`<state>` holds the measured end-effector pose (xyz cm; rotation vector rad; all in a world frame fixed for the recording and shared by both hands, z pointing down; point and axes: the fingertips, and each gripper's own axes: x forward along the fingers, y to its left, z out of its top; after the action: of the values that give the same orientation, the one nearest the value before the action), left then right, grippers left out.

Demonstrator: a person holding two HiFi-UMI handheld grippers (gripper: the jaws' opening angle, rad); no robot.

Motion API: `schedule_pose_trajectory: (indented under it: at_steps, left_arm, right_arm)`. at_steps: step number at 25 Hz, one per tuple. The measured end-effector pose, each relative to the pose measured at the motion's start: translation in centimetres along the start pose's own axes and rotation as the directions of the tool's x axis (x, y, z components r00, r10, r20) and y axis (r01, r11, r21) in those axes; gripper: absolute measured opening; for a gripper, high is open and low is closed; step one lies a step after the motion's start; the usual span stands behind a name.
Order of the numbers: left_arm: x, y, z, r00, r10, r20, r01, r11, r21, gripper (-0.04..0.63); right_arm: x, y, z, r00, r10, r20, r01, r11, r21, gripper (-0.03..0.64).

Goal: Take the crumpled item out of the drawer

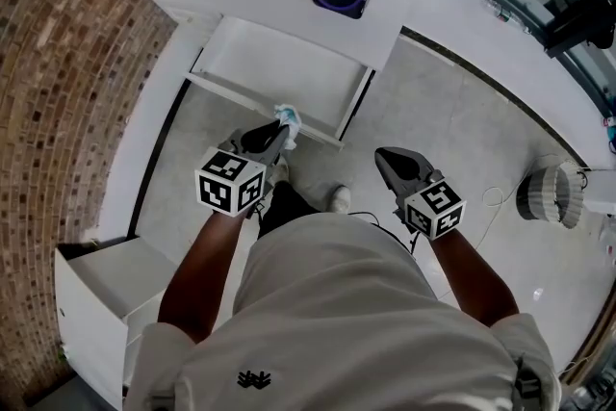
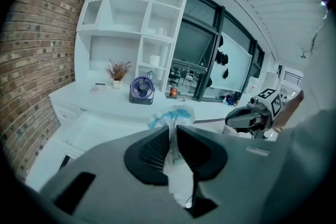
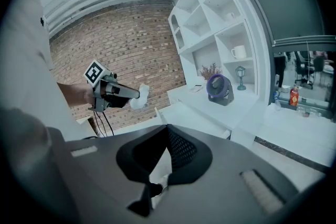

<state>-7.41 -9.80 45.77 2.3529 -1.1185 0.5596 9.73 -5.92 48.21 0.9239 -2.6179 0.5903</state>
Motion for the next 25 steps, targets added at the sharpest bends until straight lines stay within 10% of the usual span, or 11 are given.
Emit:
schedule_pose_trajectory:
  at_steps: [25]
  left_arm:
    - [-1.9, -2.5, -0.2, 1.000, -0.025, 0.012, 0.024, 1.000, 0.016, 0.052]
  right_arm:
    - [-0.9, 1.8, 0.5, 1.000, 0.016, 0.007, -0.016, 0.999, -0.028, 0.012]
